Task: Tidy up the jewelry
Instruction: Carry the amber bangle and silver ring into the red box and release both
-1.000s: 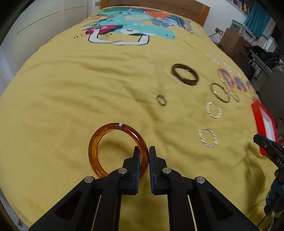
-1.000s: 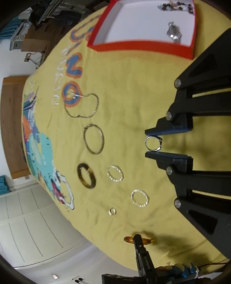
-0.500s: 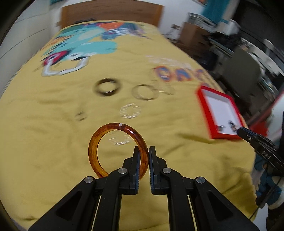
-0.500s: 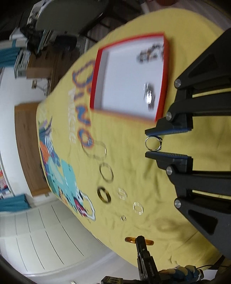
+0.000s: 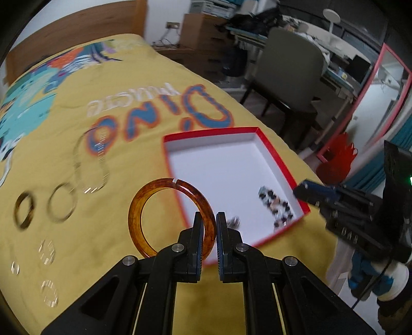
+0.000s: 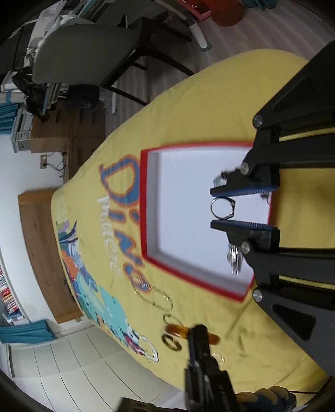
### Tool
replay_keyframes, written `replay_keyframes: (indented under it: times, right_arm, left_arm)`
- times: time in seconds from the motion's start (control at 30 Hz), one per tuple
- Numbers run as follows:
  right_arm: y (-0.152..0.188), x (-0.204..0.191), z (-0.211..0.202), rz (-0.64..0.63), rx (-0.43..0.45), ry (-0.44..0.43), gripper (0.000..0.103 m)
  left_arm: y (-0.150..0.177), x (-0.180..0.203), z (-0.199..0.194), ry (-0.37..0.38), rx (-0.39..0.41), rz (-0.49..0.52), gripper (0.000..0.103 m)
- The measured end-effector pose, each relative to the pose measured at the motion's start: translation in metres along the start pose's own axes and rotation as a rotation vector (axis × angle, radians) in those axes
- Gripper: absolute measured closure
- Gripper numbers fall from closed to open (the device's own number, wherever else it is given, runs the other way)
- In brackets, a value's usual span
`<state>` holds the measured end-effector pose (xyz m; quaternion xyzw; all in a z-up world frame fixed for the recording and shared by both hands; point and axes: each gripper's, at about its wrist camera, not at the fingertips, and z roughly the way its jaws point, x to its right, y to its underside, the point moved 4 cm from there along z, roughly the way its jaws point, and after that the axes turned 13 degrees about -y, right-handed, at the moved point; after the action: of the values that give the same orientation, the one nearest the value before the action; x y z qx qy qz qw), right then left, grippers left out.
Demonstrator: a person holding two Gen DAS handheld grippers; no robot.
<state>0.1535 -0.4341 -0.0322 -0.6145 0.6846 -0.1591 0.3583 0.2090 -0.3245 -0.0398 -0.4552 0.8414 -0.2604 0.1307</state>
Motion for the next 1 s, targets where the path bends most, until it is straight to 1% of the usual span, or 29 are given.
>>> replay_keyframes:
  times: [0.03,0.1,0.27,0.43,0.57,0.63,0.73,0.8,0.87,0.9,0.93,1.0]
  right_arm:
    - [0.000,0.012,0.011,0.009,-0.016,-0.007,0.086]
    - [0.000,0.018,0.016,0.010,-0.024,-0.010,0.086]
    - [-0.008,0.040,0.054,-0.023,-0.079,-0.021,0.086]
    - [-0.010,0.049,0.071,-0.046,-0.117,-0.010,0.086]
    - [-0.010,0.049,0.083,-0.108,-0.158,-0.012,0.086]
    - [-0.008,0.048,0.086,-0.118,-0.171,-0.012,0.085]
    - [-0.006,0.047,0.087,-0.152,-0.181,0.004,0.085]
    - [-0.006,0.046,0.086,-0.156,-0.182,0.003,0.084]
    - [-0.006,0.044,0.083,-0.168,-0.183,0.009,0.075]
    - [-0.007,0.043,0.080,-0.170,-0.178,0.018,0.070]
    - [-0.008,0.043,0.076,-0.165,-0.171,0.019,0.070]
    - [-0.010,0.043,0.064,-0.150,-0.149,0.020,0.070]
  left_arm:
    - [-0.006,0.005,0.009,0.004,-0.008,0.009,0.094]
    - [-0.015,0.015,0.026,0.012,-0.027,0.023,0.094]
    - [-0.022,0.034,0.065,0.014,-0.072,0.061,0.094]
    - [-0.018,0.042,0.089,-0.008,-0.102,0.109,0.092]
    - [-0.009,0.044,0.110,-0.024,-0.141,0.134,0.091]
    - [-0.007,0.043,0.111,-0.024,-0.133,0.132,0.087]
    - [-0.007,0.040,0.109,0.004,-0.138,0.114,0.086]
    - [-0.006,0.040,0.106,0.006,-0.141,0.121,0.086]
    - [-0.007,0.038,0.101,-0.015,-0.130,0.127,0.080]
    - [-0.007,0.037,0.099,-0.023,-0.122,0.123,0.072]
    - [-0.007,0.034,0.093,-0.026,-0.111,0.114,0.071]
    - [-0.010,0.032,0.087,-0.022,-0.103,0.098,0.071]
